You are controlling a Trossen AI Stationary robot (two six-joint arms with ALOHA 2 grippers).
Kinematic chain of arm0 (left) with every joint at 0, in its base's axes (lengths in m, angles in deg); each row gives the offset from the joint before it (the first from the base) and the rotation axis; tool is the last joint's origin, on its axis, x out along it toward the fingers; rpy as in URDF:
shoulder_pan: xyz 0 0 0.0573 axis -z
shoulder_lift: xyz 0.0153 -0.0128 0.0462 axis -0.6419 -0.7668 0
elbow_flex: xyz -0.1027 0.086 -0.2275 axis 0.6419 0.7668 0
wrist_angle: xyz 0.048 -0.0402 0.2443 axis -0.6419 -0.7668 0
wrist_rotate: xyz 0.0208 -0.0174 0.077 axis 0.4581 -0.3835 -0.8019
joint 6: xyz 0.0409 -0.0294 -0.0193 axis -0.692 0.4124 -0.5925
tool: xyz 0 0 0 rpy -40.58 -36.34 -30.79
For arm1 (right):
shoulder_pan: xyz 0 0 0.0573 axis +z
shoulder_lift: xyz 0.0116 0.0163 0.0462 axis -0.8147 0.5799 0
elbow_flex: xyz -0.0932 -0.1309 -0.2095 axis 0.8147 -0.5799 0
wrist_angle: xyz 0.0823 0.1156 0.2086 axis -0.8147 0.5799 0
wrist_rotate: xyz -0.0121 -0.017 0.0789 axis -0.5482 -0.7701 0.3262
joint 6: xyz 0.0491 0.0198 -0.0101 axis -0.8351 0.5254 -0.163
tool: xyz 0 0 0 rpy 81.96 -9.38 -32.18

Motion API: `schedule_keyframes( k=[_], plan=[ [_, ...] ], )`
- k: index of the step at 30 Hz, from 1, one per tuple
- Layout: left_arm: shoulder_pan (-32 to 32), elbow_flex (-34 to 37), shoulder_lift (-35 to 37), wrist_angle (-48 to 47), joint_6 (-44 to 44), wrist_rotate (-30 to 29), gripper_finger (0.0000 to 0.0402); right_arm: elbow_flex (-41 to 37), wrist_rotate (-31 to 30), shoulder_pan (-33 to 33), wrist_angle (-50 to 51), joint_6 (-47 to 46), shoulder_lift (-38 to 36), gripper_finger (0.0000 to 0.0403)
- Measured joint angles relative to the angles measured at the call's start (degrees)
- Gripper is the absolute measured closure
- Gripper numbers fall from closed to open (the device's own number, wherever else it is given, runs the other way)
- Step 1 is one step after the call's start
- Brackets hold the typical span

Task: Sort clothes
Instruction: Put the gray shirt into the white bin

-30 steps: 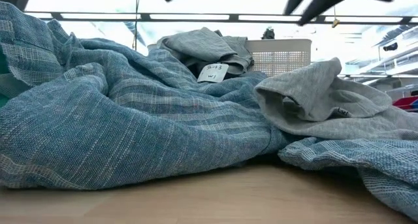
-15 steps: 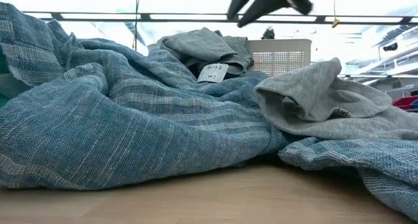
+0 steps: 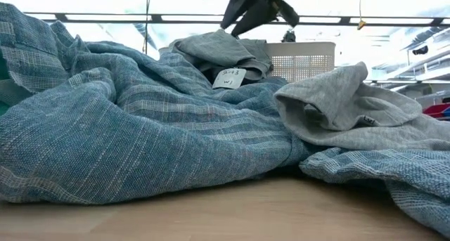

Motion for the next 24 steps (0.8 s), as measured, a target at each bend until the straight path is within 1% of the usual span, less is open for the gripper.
schedule_keyframes(
  k=[2, 5, 8, 10, 12, 14, 15, 18, 24],
  plan=[
    [0.6, 8.3, 5.2, 5.3, 2.0, -1.3, 0.0265, -0.1, 2.1, -1.0, -0.4, -0.1, 0.5, 0.0277],
    [1.3, 19.1, 12.9, 10.5, 4.2, -1.7, 0.0265, -0.1, 4.6, -1.7, -3.0, -1.3, 3.0, 0.0277],
    [1.7, 27.9, 19.5, 14.0, 6.6, -2.5, 0.0265, -0.2, 4.5, -1.7, -5.1, 0.4, 6.2, 0.028],
    [1.7, 32.9, 23.5, 15.5, 7.3, -3.2, 0.0265, -0.2, 4.6, -1.8, -6.4, 0.5, 8.1, 0.0289],
    [1.7, 37.0, 27.2, 16.4, 8.3, -4.4, 0.0265, 0.0, 5.3, -2.2, -7.0, 0.1, 9.7, 0.0317],
    [1.7, 40.4, 30.2, 16.4, 8.7, -5.1, 0.0265, 1.0, 6.5, -2.5, -6.8, 0.2, 10.2, 0.0367],
    [1.7, 41.9, 31.6, 16.3, 9.3, -5.3, 0.0265, 1.9, 6.7, -2.8, -6.6, 1.0, 10.2, 0.0384],
    [1.7, 45.6, 35.1, 16.2, 9.7, -5.8, 0.0265, 6.5, 4.4, -3.4, -5.4, 4.9, 8.4, 0.0394],
    [1.7, 51.5, 39.6, 16.5, 12.4, -6.3, 0.0265, 20.8, -2.4, -7.1, -5.4, 24.6, 4.6, 0.0401]
  ],
)
